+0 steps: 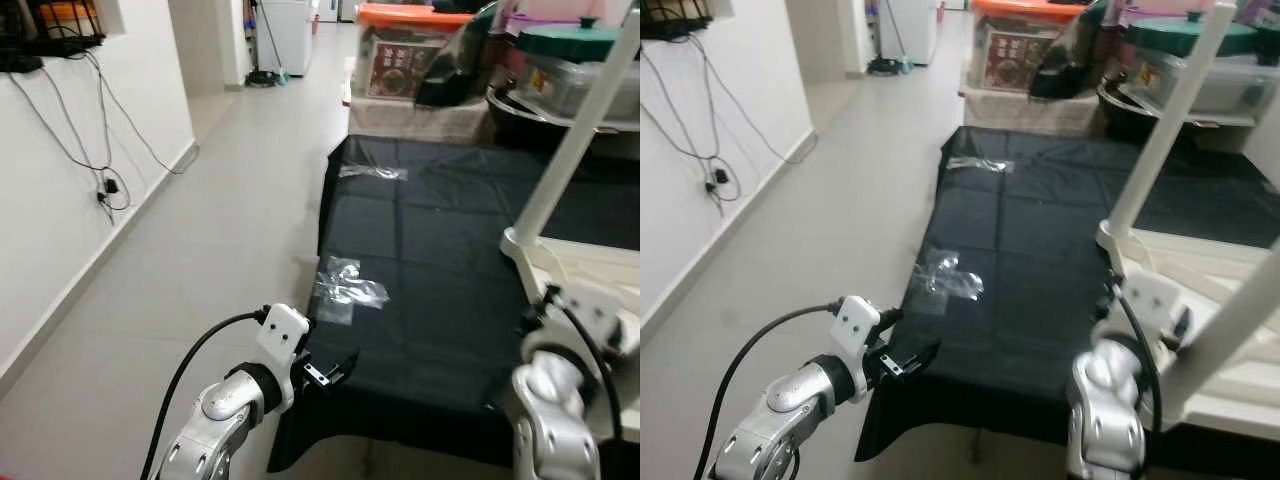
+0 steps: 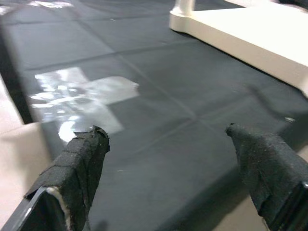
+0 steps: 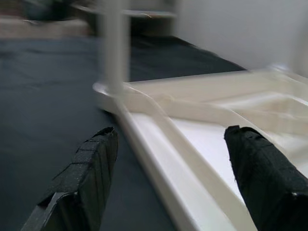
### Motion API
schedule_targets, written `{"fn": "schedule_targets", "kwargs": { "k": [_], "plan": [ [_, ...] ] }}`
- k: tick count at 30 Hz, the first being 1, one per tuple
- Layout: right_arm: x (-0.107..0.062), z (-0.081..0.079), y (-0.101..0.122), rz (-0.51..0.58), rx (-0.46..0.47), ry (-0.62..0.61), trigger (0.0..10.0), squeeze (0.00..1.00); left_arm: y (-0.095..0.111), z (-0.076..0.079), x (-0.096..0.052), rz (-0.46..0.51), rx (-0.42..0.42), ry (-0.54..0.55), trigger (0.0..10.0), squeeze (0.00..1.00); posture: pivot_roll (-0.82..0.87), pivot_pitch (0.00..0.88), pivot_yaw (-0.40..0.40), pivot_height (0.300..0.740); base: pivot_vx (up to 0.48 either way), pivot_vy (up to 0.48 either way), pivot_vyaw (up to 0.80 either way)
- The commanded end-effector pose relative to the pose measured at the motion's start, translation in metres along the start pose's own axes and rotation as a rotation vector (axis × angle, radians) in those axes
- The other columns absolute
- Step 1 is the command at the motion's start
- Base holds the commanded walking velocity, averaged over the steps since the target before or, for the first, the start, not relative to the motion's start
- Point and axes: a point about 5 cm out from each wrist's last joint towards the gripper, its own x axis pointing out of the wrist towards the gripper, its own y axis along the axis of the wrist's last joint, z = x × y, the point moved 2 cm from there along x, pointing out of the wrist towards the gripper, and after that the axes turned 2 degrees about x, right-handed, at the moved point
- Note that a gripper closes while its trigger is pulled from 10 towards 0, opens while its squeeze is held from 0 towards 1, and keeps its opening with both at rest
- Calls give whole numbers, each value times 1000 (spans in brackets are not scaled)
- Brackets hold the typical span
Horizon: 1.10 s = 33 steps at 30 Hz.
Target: Building children table
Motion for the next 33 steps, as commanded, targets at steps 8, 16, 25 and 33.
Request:
{"fn": "schedule_targets", "kwargs": {
  "k": [8, 16, 25, 33],
  "plan": [
    [64, -36, 12, -82, -58, 149, 10000, 0, 15, 13, -1, 57, 175, -59, 10000, 0, 96, 0, -88, 740, 0, 0, 0],
    [99, -8, 8, -205, -117, 27, 10000, 0, 18, 26, -16, 28, 154, -84, 10000, 0, 103, 68, -97, 740, 0, 0, 0],
    [109, 10, -6, -330, -107, 3, 10000, 0, 16, 38, -38, -9, 115, -128, 10000, 0, 107, 148, -89, 740, 0, 0, 0],
    [107, 17, -27, -442, -65, -2, 10000, 0, 15, 45, -55, -46, 82, -120, 10000, 0, 102, 198, -88, 740, 0, 0, 0]
  ]
}}
